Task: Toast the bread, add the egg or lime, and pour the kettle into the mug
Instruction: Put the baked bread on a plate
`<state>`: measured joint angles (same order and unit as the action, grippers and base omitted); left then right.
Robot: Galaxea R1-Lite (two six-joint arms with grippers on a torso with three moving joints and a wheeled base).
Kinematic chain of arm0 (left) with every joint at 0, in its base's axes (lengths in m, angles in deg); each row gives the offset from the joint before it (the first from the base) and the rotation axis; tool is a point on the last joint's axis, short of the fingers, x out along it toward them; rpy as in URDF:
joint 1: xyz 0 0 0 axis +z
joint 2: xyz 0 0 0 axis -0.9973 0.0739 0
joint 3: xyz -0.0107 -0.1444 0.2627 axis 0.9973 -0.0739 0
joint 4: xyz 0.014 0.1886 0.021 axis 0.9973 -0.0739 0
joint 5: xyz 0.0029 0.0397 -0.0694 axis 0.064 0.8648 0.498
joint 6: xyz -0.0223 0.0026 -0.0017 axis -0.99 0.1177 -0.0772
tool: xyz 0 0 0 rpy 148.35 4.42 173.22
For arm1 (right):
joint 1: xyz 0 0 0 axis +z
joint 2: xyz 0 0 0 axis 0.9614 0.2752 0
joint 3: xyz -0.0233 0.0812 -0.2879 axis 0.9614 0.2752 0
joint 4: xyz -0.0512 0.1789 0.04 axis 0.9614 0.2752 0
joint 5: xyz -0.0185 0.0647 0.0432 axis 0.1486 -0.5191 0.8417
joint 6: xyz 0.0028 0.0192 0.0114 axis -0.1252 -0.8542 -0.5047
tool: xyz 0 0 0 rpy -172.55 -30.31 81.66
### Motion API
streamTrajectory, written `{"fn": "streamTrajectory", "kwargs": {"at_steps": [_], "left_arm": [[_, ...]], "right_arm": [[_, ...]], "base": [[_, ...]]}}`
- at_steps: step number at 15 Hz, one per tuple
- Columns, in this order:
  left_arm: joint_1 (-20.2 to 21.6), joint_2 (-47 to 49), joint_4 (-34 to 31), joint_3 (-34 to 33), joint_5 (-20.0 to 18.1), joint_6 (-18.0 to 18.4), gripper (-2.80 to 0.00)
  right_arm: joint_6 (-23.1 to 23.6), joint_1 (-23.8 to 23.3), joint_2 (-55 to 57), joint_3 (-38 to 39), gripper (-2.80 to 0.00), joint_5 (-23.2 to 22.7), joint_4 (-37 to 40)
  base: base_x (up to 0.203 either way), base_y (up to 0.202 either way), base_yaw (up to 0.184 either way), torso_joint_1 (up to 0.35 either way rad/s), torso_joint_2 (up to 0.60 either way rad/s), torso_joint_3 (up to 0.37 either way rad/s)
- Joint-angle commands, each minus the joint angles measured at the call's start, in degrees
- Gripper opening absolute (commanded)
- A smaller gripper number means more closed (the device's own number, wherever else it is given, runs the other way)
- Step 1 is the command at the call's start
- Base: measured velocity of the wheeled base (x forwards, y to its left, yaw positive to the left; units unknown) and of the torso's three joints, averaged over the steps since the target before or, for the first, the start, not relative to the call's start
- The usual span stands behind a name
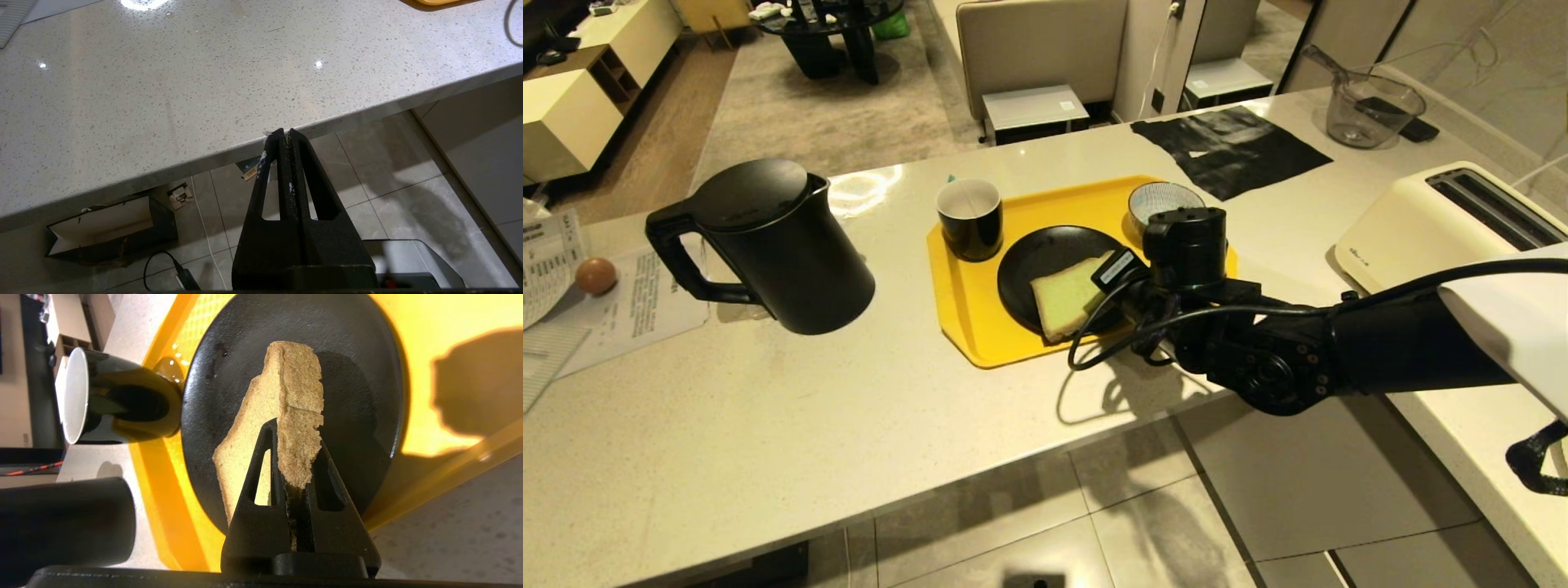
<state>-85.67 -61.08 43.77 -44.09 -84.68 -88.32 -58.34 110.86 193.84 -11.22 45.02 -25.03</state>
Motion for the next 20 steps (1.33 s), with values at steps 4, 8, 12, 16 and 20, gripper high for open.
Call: {"fn": "streamTrajectory", "kwargs": {"at_steps": [4,8,12,16,20], "left_arm": [[0.0,0.0,0.0,0.0,0.0,0.0,-2.8],[0.0,0.0,0.0,0.0,0.0,0.0,-2.8],[0.0,0.0,0.0,0.0,0.0,0.0,-2.8],[0.0,0.0,0.0,0.0,0.0,0.0,-2.8],[0.0,0.0,0.0,0.0,0.0,0.0,-2.8]], "right_arm": [[0.6,-1.4,0.0,-0.4,-2.8,0.3,1.8],[0.7,-1.4,-0.8,-0.5,0.0,0.2,3.0],[0.8,-1.4,-2.0,-0.2,0.0,0.3,3.0],[1.4,-1.4,-3.4,2.0,0.0,0.5,3.1],[2.4,-1.4,-5.8,4.6,0.0,0.9,3.1]], "base": [[0.0,0.0,0.0,0.0,0.0,0.0],[0.0,0.0,0.0,0.0,0.0,0.0],[0.0,0.0,0.0,0.0,0.0,0.0],[0.0,0.0,0.0,0.0,0.0,0.0],[0.0,0.0,0.0,0.0,0.0,0.0]]}}
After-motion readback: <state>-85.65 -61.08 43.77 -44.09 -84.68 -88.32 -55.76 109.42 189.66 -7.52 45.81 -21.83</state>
